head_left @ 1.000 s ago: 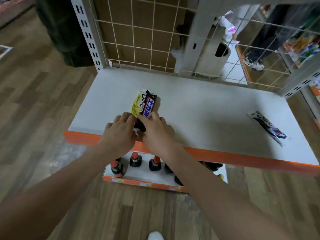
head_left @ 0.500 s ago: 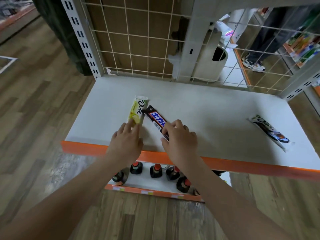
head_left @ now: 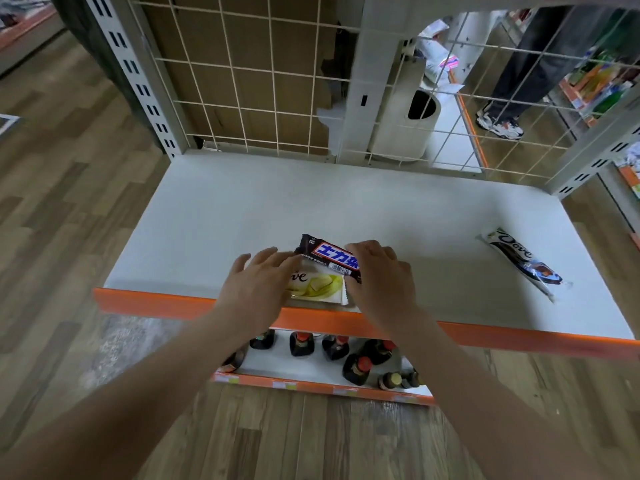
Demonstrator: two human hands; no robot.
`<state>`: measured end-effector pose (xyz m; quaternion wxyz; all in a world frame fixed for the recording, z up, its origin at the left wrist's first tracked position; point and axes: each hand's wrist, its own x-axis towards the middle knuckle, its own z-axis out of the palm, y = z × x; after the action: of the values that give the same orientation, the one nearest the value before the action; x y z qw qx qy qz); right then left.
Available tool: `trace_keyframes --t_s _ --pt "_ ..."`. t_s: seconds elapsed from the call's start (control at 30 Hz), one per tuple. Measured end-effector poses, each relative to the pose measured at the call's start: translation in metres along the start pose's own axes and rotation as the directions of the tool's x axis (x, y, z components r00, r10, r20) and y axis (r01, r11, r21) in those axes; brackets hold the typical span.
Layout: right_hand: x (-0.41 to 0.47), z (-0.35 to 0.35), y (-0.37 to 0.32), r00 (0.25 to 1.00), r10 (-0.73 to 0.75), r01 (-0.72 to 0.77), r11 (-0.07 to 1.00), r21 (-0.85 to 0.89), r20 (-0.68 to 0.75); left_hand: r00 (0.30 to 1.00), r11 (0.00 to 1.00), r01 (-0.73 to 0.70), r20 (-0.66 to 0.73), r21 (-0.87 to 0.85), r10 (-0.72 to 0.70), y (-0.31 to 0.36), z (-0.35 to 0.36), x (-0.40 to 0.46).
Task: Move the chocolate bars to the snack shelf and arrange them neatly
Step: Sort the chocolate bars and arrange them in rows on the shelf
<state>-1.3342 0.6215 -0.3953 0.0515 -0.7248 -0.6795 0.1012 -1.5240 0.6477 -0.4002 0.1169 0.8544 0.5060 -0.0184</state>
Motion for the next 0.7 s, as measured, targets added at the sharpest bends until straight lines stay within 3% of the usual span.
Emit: trace_keyframes --t_s 0.17,0.33,0.7 --pt "0.009 0.0 0.011 0.999 -0.036 0.037 0.999 -0.022 0.003 0.997 0.99 -0.081 0.028 0.119 0.079 -0.007 -0.009 0.006" --pt "0.008 -0.003 0.02 0.999 -0.016 0.015 1.0 -0.004 -0.049 0.993 0.994 -0.109 0.038 0.019 0.108 -0.011 -0.013 0.008" --pt "-0.021 -0.038 0.025 0.987 -0.003 0.015 0.997 0.074 -0.159 0.99 0.992 -0.126 -0.056 0.014 0.127 0.001 -0.034 -0.008"
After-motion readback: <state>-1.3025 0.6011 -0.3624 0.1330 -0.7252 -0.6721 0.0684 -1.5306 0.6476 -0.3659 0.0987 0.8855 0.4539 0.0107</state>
